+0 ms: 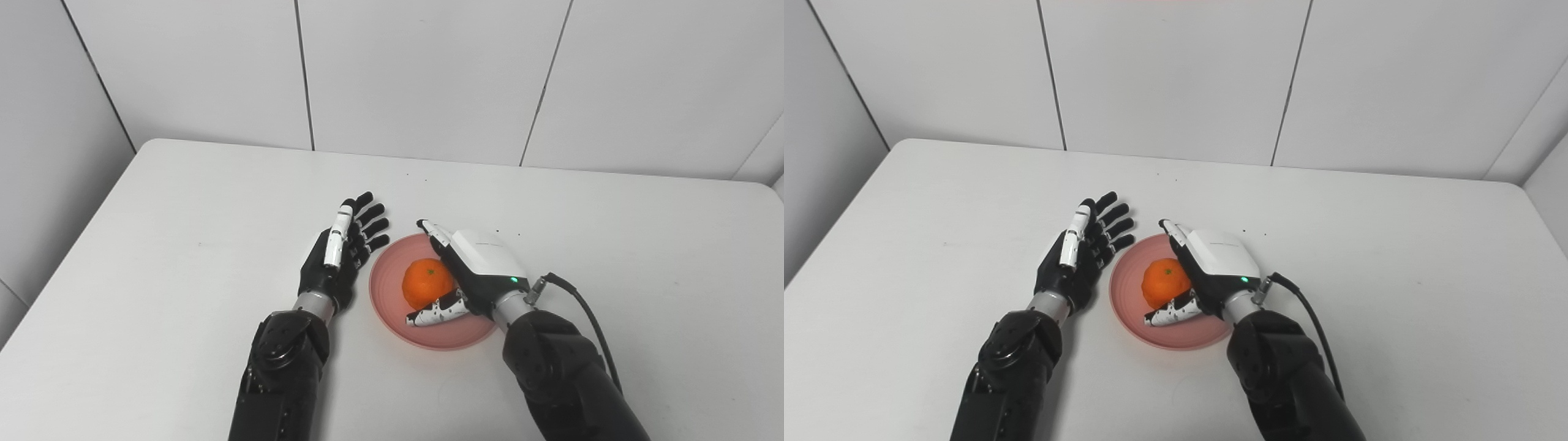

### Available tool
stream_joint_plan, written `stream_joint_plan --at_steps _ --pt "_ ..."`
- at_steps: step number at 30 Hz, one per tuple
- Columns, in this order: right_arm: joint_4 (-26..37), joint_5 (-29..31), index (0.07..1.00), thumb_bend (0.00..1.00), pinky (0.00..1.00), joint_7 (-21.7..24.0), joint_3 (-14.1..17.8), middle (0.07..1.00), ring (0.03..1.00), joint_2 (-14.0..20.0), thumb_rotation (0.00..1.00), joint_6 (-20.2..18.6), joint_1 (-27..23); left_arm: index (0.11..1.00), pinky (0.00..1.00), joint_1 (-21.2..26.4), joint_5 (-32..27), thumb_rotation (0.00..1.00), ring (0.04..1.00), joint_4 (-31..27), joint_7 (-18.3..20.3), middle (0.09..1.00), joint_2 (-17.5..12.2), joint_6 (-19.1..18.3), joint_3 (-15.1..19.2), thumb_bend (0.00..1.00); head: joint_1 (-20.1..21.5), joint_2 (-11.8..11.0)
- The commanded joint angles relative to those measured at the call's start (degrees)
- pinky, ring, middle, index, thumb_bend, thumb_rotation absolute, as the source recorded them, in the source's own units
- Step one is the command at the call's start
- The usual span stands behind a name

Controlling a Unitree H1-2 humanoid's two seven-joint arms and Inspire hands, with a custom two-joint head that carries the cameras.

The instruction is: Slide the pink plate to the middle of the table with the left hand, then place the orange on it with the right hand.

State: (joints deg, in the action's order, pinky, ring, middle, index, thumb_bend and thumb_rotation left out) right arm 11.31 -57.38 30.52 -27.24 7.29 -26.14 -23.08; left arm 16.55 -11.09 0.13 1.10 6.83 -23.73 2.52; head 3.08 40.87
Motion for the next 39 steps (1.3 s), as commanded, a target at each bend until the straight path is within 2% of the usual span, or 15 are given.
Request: stream_joint_plan --at_steps 1,7,9,15,18,21,24,27,28,30,31,33,36,38,39 --pt "2.74 -0.22 0.988 1.0 0.93 -0.26 1.3 0.966 0.949 0.19 0.36 0.19 -2.66 0.883 0.85 0.51 -0.78 1.0 0.867 -0.07 0.26 0.882 0.02 -0.92 0.02 0.38 0.0 -0.05" --pt "5.84 2.54 0.99 1.0 0.94 0.99 4.15 0.965 0.95 0.26 0.38 -0.06 -2.83 0.878 0.84 0.45 -0.3 1.0 0.863 -0.12 0.09 0.877 -0.1 -0.89 -0.11 0.38 0.38 -0.25" --pt "7.45 4.23 0.991 1.0 0.92 2.67 6.56 0.966 0.949 -0.57 0.37 -0.64 -2.92 0.879 0.84 0.41 -0.51 1.0 0.864 -0.16 0.15 0.877 -0.14 -0.98 0.05 0.38 1.0 -0.46" --pt "12.76 11.46 0.996 1.0 0.83 9.98 17.49 0.964 0.922 -4.33 0.34 -0.77 -2.99 0.893 0.85 0.2 -1.23 1.0 0.874 -0.2 0.83 0.887 -0.37 -1.03 0.25 0.39 1.38 -0.92" --pt "15.3 11.47 0.984 1.0 0.81 10.89 19.98 0.955 0.911 -4.83 0.37 -0.76 -2.84 0.896 0.86 0.09 -1.46 1.0 0.881 -0.08 0.97 0.891 -0.57 -0.65 0.09 0.38 1.47 -0.95" --pt "17.93 11.8 0.977 1.0 0.81 9.02 21.55 0.951 0.912 -5.09 0.4 -0.76 -1.96 0.896 0.86 -0.01 -1.5 1.0 0.887 -0.23 0.97 0.892 -0.48 -0.51 0.13 0.38 1.91 -1.1" --pt "19.82 13.48 0.974 1.0 0.85 4.93 22.65 0.959 0.928 -5.12 0.46 -0.53 -0.11 0.897 0.86 -0.08 -1.5 1.0 0.886 -0.38 0.88 0.894 -0.4 -0.58 0.23 0.38 1.86 -1.19" --pt "19.27 17.06 0.977 1.0 0.85 -3.23 24.53 0.958 0.926 -6.89 0.53 2.34 4.02 0.896 0.86 -0.23 -1.54 1.0 0.881 -0.36 1.09 0.894 -0.76 -0.43 0.35 0.38 1.21 -1.38" --pt "18.21 19.2 0.975 1.0 0.85 -7.02 25.58 0.955 0.925 -8.01 0.55 4.28 5.85 0.895 0.86 -0.25 -1.45 1.0 0.879 -0.4 1.1 0.894 -0.87 -0.48 0.37 0.38 1.07 -1.45" --pt "14.93 23.54 0.949 0.97 0.84 -14.42 27.47 0.925 0.898 -9.9 0.64 9.78 9.15 0.892 0.86 -0.27 -1.18 1.0 0.874 -0.41 1.03 0.89 -0.97 -0.38 0.37 0.38 0.78 -1.6" --pt "13.39 24.99 0.947 0.93 0.83 -17.41 28.01 0.919 0.884 -10.53 0.72 11.93 10.43 0.891 0.86 -0.27 -1.09 1.0 0.874 -0.42 0.96 0.889 -0.95 -0.37 0.35 0.38 0.78 -1.6" --pt "10.7 27.16 0.949 0.91 0.83 -21.85 28.51 0.921 0.885 -11.52 0.78 14.71 11.89 0.892 0.86 -0.33 -0.67 1.0 0.876 -0.51 1.04 0.89 -1.16 -0.15 0.04 0.38 0.76 -1.69" --pt "7.25 33.25 0.963 0.84 0.86 -25.35 29.88 0.947 0.924 -12.45 0.9 16.42 12.16 0.897 0.86 -0.47 0.75 1.0 0.879 -0.73 1.37 0.895 -1.9 1.25 -1.07 0.39 1.09 -1.73" --pt "5.29 39.43 0.985 0.78 0.9 -25.89 31.43 0.973 0.95 -12.82 0.96 16.96 11.66 0.911 0.87 -0.62 1.32 1.0 0.892 -0.93 1.82 0.909 -2.5 2.36 -1.79 0.39 1.1 -1.92" --pt "4.69 42.71 0.986 0.78 0.91 -25.71 32.27 0.975 0.952 -13.09 0.97 16.02 11.35 0.912 0.88 -0.7 1.45 1.0 0.893 -1.03 1.99 0.91 -2.78 2.8 -2.11 0.39 1.1 -1.92"
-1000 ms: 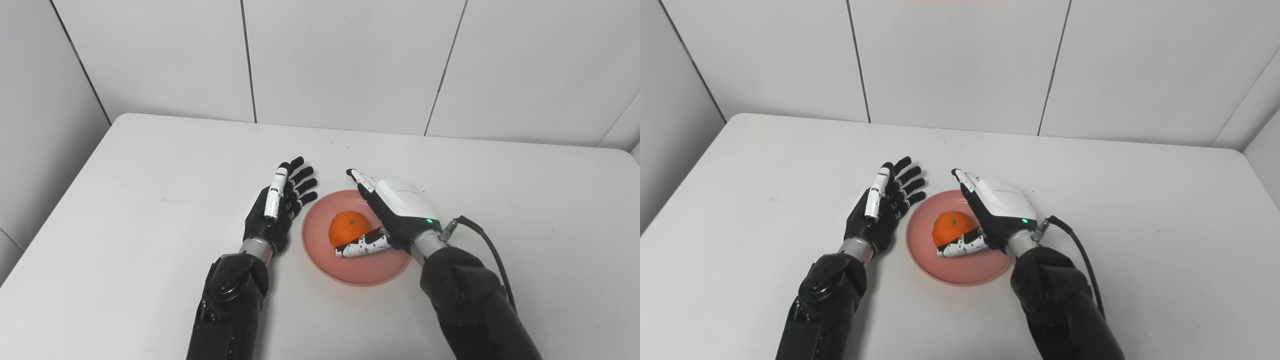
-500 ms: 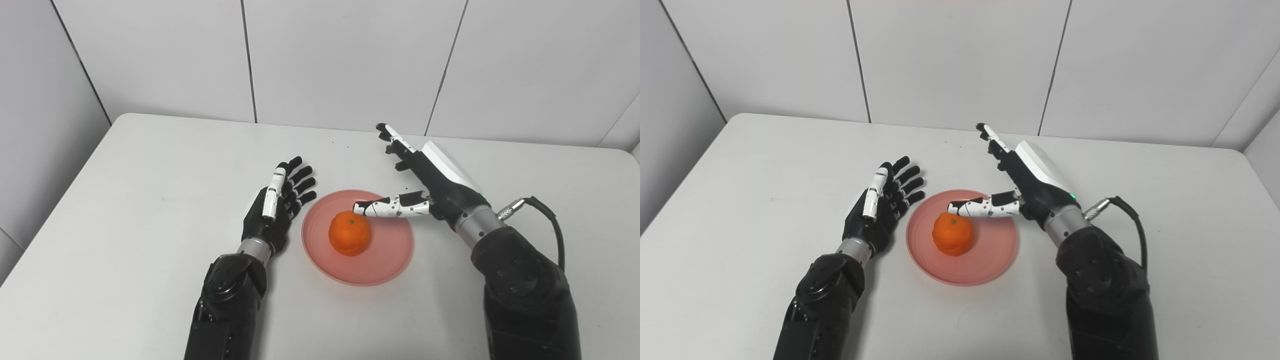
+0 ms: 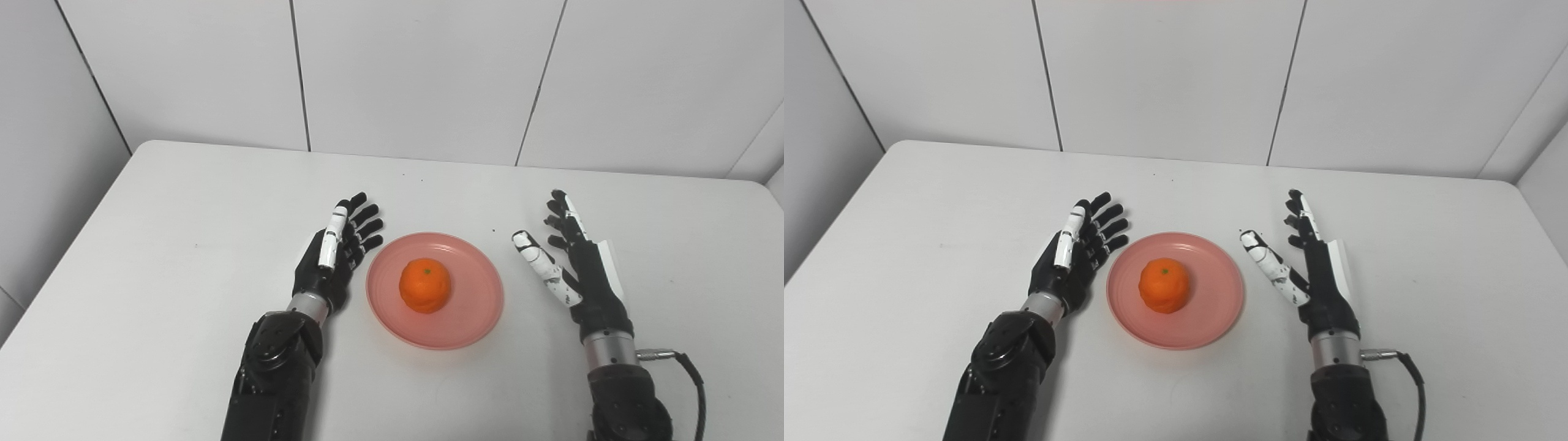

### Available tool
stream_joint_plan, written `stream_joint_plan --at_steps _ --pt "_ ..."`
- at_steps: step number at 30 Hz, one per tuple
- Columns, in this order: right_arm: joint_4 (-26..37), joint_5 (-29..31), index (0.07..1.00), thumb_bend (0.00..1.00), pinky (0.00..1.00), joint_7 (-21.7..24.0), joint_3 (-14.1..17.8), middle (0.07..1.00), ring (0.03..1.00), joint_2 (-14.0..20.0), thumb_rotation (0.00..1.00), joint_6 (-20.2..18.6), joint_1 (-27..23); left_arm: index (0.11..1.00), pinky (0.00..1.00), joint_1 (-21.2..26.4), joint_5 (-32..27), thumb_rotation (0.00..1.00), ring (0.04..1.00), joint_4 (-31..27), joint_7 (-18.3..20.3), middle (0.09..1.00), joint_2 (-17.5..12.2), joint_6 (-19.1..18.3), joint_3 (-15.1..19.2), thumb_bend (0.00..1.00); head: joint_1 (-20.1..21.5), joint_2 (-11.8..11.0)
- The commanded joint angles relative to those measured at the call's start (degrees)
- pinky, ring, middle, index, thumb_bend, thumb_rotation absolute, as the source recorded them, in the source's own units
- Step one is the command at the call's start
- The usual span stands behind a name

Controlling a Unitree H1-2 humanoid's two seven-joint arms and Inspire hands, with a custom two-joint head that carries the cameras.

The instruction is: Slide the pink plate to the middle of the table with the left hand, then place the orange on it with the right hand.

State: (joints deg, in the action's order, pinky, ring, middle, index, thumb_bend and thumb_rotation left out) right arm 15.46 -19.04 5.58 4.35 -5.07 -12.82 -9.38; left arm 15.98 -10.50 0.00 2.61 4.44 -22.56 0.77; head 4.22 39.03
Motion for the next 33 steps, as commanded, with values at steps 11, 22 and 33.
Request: stream_joint_plan --at_steps 11,22,33 --pt "0.13 11.36 1.0 0.74 0.99 -1.87 -0.59 1.0 0.999 0.32 1.0 -3.15 -2.3 0.993 0.99 -1.28 2.32 1.0 0.994 -1.9 2.09 0.995 -1.89 8.47 -2.21 0.4 0.93 0.07" --pt "1.04 17.13 1.0 0.42 1.0 -1.33 -1.28 1.0 1.0 1.24 1.0 -9.22 -1.72 1.0 1.0 -1.38 6.43 1.0 1.0 -1.3 2.75 1.0 -4.05 13.42 -5.03 0.36 0.83 -0.09" --pt "-0.84 21.24 1.0 0.3 1.0 -2.31 -1.76 1.0 1.0 1.17 1.0 -7.59 -0.54 1.0 1.0 -2.27 8.42 1.0 1.0 -0.65 1.7 1.0 -3.96 17.08 -5.06 0.35 0.77 -0.97"
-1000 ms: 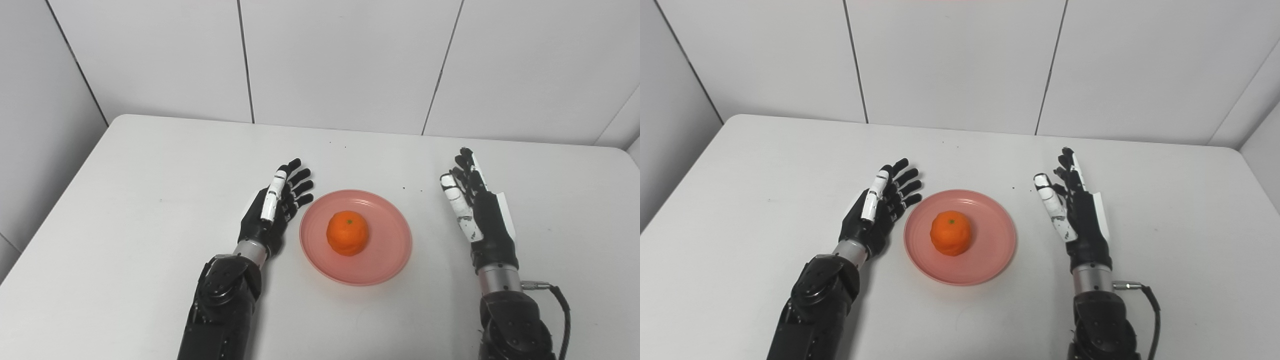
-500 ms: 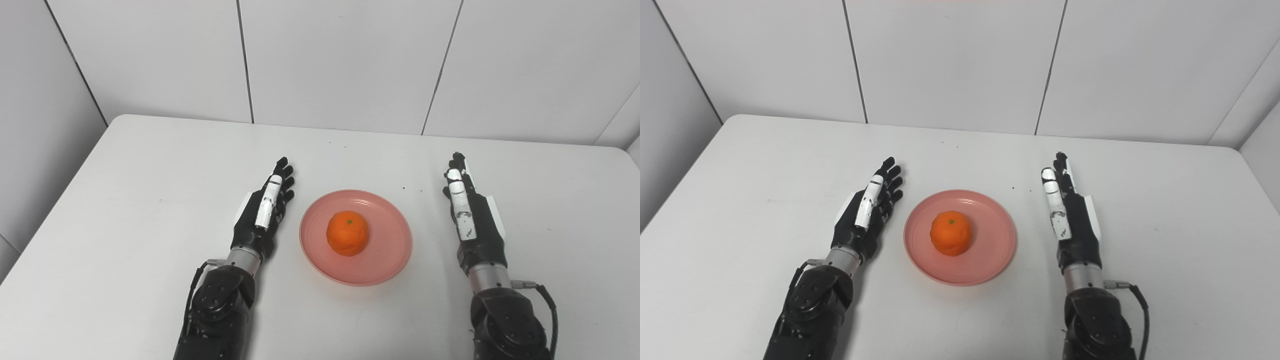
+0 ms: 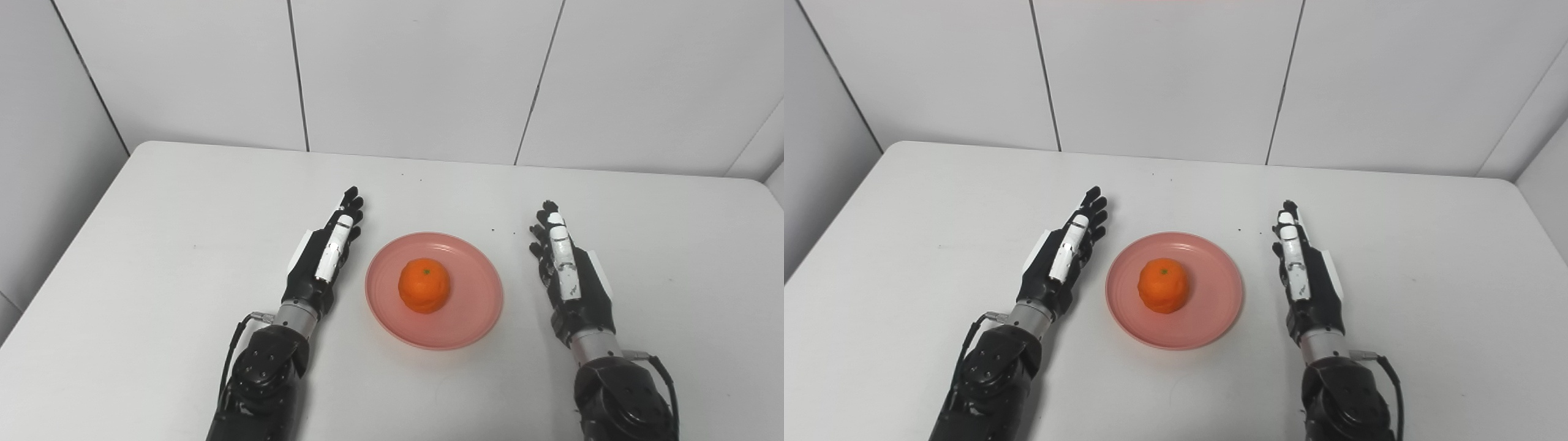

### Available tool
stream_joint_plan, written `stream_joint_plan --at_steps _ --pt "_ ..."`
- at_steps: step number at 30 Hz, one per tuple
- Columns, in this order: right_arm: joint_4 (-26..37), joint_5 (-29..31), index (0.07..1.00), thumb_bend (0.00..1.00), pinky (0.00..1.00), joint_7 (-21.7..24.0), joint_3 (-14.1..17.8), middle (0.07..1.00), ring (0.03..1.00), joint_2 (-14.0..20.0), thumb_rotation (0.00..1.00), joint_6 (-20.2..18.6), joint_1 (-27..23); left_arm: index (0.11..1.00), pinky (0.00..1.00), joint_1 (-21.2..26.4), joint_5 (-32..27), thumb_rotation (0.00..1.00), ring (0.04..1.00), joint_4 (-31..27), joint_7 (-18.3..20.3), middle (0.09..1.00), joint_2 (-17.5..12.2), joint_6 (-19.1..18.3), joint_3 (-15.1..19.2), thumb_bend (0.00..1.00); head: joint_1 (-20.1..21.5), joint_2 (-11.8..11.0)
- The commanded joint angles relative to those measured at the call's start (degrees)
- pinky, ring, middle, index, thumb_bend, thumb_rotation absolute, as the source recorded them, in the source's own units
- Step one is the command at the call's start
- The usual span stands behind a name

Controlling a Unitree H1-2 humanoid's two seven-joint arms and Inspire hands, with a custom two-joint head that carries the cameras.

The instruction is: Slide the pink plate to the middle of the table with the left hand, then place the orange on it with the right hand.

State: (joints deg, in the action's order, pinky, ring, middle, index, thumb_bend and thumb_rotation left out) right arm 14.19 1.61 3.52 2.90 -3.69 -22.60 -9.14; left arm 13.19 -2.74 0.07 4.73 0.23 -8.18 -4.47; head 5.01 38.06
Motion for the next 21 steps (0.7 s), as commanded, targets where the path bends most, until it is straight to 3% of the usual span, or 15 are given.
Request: stream_joint_plan --at_steps 1,8,21 --pt "0.32 0.61 1.0 0.3 1.0 -0.34 -0.47 1.0 1.0 -0.21 1.0 2.64 -0.56 1.0 1.0 0.43 0.8 1.0 1.0 -0.59 -0.54 1.0 0.27 2.86 0.18 0.35 -0.03 -0.04" --pt "0.22 0.72 1.0 0.32 1.0 -0.26 -1.48 1.0 1.0 0.6 1.0 3.82 0.3 1.0 1.0 -0.14 1.48 1.0 1.0 -0.3 -0.81 1.0 0.4 3.87 0.06 0.35 0.0 0.35" --pt "1.42 1.7 1.0 0.35 1.0 -0.29 -1.85 1.0 1.0 1.14 1.0 4.39 1.98 1.0 1.0 -1.6 0.85 1.0 1.0 -2.7 -1.93 1.0 1.25 0.55 0.73 0.33 -0.42 0.64"
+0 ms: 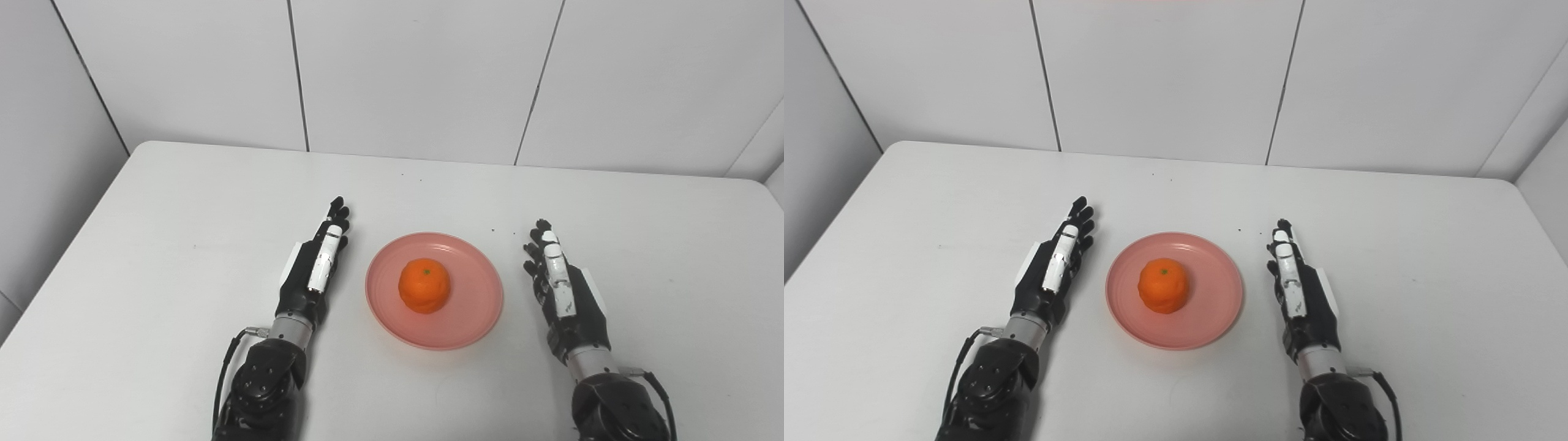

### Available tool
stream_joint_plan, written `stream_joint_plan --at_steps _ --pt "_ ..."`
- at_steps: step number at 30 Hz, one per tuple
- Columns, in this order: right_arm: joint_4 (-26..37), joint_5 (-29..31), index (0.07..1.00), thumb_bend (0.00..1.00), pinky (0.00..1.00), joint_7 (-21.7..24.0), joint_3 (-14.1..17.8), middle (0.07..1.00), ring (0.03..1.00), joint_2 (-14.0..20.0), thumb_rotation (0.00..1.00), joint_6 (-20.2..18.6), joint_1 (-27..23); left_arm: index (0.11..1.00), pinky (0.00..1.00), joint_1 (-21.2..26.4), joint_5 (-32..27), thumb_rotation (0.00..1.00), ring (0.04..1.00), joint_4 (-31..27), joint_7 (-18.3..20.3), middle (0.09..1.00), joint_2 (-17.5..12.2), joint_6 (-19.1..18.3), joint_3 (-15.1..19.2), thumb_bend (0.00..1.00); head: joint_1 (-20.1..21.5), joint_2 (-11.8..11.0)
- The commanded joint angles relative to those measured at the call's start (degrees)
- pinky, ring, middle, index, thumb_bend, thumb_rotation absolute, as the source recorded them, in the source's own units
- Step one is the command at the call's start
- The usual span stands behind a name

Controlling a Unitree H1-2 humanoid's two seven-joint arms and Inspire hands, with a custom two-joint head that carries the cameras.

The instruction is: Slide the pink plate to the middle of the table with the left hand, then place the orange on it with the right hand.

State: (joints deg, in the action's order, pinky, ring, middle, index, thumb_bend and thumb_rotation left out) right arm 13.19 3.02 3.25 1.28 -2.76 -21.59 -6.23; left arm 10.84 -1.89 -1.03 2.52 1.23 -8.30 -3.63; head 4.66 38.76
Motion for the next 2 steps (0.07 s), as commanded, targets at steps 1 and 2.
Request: stream_joint_plan --at_steps 1,2 --pt "2.47 0.12 1.0 0.36 1.0 -0.12 -0.3 1.0 1.0 0.27 1.0 3.42 -0.82 1.0 1.0 0.73 -0.1 1.0 1.0 -1.6 0.42 1.0 0.16 0.68 -0.11 0.33 -0.07 -0.06" --pt "2.65 0.12 1.0 0.36 1.0 -0.24 -0.31 1.0 1.0 0.23 1.0 3.05 -0.68 1.0 1.0 0.66 -0.24 1.0 1.0 -1.69 0.58 1.0 0.07 0.57 -0.12 0.34 -0.06 0.12"
